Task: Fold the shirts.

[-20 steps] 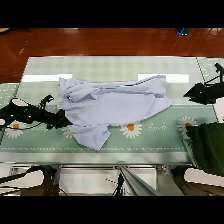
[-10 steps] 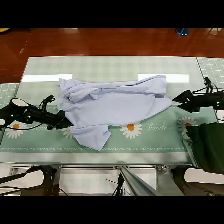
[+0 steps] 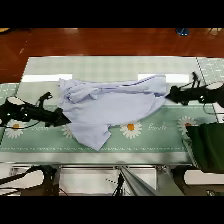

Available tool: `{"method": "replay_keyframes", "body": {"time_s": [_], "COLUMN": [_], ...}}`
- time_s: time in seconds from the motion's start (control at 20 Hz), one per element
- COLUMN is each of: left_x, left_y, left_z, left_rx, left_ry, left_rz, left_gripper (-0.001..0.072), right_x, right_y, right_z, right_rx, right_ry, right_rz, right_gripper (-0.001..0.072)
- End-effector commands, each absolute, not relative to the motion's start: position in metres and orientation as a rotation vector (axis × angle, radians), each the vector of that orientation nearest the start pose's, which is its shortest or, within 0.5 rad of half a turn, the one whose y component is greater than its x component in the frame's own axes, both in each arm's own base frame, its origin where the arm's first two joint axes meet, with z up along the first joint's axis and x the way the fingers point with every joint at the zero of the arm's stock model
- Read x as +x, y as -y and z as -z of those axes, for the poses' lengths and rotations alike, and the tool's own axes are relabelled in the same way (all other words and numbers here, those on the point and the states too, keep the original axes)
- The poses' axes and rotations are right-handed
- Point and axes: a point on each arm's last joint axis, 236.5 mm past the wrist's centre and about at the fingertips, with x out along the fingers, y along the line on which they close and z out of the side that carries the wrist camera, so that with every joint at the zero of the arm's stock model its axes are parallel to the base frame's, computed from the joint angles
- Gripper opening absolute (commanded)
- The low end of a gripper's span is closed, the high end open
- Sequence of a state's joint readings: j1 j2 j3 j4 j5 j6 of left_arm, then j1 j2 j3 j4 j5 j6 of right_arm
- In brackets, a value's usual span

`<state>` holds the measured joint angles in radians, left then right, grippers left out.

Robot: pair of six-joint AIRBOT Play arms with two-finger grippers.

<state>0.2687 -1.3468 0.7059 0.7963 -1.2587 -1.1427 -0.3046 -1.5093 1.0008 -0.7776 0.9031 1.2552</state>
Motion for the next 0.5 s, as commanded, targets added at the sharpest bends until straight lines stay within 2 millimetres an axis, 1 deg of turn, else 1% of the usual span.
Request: {"method": "replay_keyframes", "body": {"time_s": [0.0, 0.05, 0.1, 0.15, 0.2, 0.25, 0.3, 0.35, 0.4, 0.45], "left_x": [0.305, 0.319, 0.329, 0.335, 0.336, 0.328, 0.311, 0.288, 0.264, 0.234], "left_y": [0.074, 0.072, 0.074, 0.081, 0.090, 0.098, 0.103, 0.106, 0.105, 0.102], "left_z": [0.018, -0.021, -0.066, -0.121, -0.190, -0.255, -0.321, -0.383, -0.433, -0.479], "left_rx": [-0.694, -0.646, -0.599, -0.546, -0.482, -0.401, -0.286, -0.175, -0.091, -0.016], "left_ry": [-1.363, -1.263, -1.152, -1.019, -0.845, -0.679, -0.505, -0.337, -0.196, -0.062], "left_rz": [0.471, 0.501, 0.541, 0.588, 0.639, 0.669, 0.666, 0.631, 0.566, 0.487], "left_gripper": [0.0020, 0.0020, 0.0020, 0.0021, 0.0020, 0.0020, 0.0020, 0.0021, 0.0020, 0.0020], "right_x": [0.442, 0.444, 0.443, 0.439, 0.429, 0.416, 0.398, 0.377, 0.350, 0.322], "right_y": [0.002, 0.006, 0.006, 0.001, -0.007, -0.015, -0.022, -0.026, -0.029, -0.029], "right_z": [-0.015, -0.058, -0.105, -0.151, -0.204, -0.256, -0.313, -0.363, -0.415, -0.455], "right_rx": [0.644, 0.587, 0.535, 0.485, 0.429, 0.376, 0.318, 0.271, 0.226, 0.193], "right_ry": [-0.997, -0.910, -0.823, -0.736, -0.633, -0.522, -0.393, -0.271, -0.137, -0.027], "right_rz": [-0.210, -0.235, -0.257, -0.281, -0.309, -0.329, -0.338, -0.330, -0.302, -0.265], "right_gripper": [0.0026, 0.0026, 0.0026, 0.0026, 0.0025, 0.0025, 0.0026, 0.0025, 0.0025, 0.0025]}}
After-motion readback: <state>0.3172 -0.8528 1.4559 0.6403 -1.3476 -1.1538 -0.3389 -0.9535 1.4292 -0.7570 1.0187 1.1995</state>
